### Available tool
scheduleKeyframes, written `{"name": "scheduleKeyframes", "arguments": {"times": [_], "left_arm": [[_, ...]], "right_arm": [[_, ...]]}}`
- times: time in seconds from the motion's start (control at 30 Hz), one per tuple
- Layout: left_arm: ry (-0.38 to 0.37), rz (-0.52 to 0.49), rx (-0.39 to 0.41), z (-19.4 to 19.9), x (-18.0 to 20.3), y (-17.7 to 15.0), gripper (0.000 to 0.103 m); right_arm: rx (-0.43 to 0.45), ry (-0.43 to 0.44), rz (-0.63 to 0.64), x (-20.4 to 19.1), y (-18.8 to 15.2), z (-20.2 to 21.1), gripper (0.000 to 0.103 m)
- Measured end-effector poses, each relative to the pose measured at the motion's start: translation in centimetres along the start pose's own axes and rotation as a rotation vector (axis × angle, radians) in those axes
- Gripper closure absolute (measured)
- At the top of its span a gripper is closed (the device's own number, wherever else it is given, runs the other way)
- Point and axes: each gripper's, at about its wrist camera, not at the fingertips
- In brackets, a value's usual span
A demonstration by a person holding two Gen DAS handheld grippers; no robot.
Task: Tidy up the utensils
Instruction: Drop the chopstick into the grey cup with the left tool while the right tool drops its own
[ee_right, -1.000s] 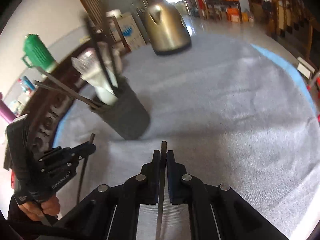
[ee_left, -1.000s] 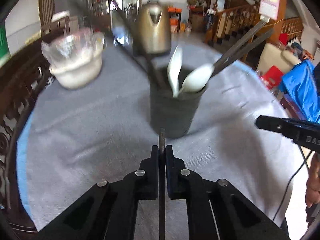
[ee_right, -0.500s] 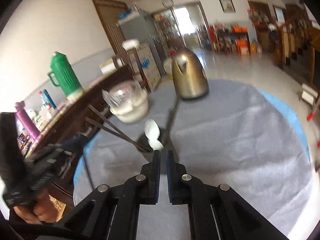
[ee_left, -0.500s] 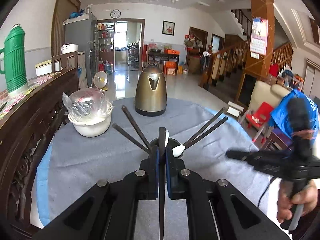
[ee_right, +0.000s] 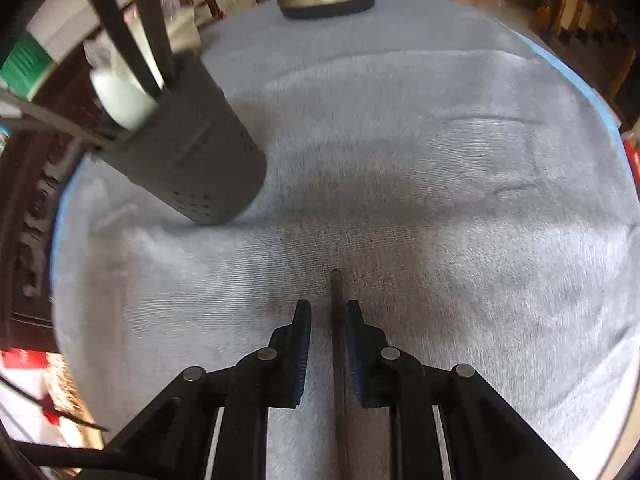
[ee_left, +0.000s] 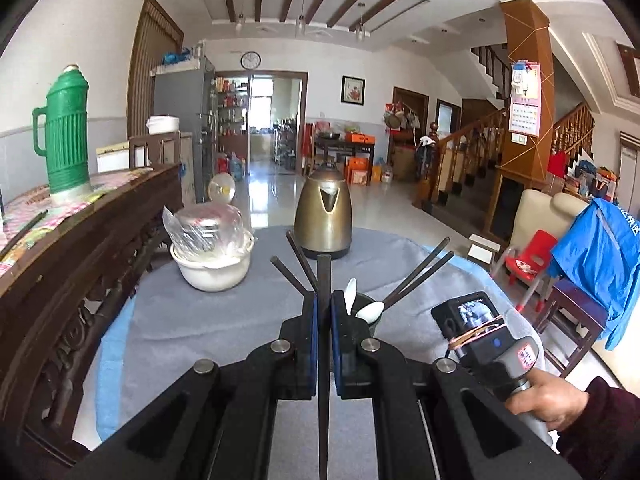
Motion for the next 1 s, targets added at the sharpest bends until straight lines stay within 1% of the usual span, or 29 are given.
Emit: {"name": "scheduleKeyframes", "arguments": {"times": [0.03,0.07,0.1,0.13,0.23,0.33,0.5,0.57,0.67,0.7,0.83,1.0], "left_arm": [[0.003,-0.001,0.007,0.1,0.0,0.1,0.097],[0.005,0.000,0.013,0.2,-0.1,0.1,0.097],[0.004,0.005,0.019,0.3,-0.2,0.2,0.097],[0.003,0.013,0.024,0.4,-0.4,0.3,0.097],[0.013,0.035,0.045,0.9,-0.9,0.6,0.097],[0.026,0.058,0.068,1.2,-1.3,1.1,0.097],[0.055,0.088,0.129,1.9,-1.6,2.1,0.097],[0.072,0.095,0.156,2.0,-1.5,2.6,0.097],[0.082,0.108,0.196,1.9,-1.3,3.4,0.097],[0.085,0.108,0.207,1.9,-1.2,3.6,0.097],[0.090,0.116,0.244,1.4,-0.9,4.5,0.097],[0.084,0.142,0.268,0.2,-0.5,5.6,0.097]], "right_arm": [[0.028,-0.015,0.023,-0.3,-0.1,0.1,0.084],[0.024,-0.051,0.053,-0.7,-0.1,-0.3,0.086],[0.034,-0.066,0.069,-1.0,-0.1,-0.4,0.093],[0.032,-0.078,0.084,-1.3,-0.2,-0.6,0.097],[0.083,-0.081,0.094,-1.8,-0.9,0.2,0.097],[0.183,-0.036,0.085,-1.8,-1.5,3.2,0.097],[0.345,0.032,0.099,-2.5,-2.2,8.3,0.097],[0.417,0.077,0.089,-2.9,-2.3,10.2,0.097],[0.534,0.101,0.086,-3.5,-2.7,13.1,0.097],[0.557,0.111,0.084,-3.6,-2.1,13.8,0.097],[0.670,0.130,0.077,-4.3,-2.5,16.0,0.097],[0.785,0.160,0.050,-4.9,-2.2,19.5,0.097]]}}
Point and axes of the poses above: each gripper's, at about its wrist camera, not at the fingertips, and z roughly against the way its jaws point, x to its right, y to its top, and after that the axes turned 3 degrees about y, right-handed
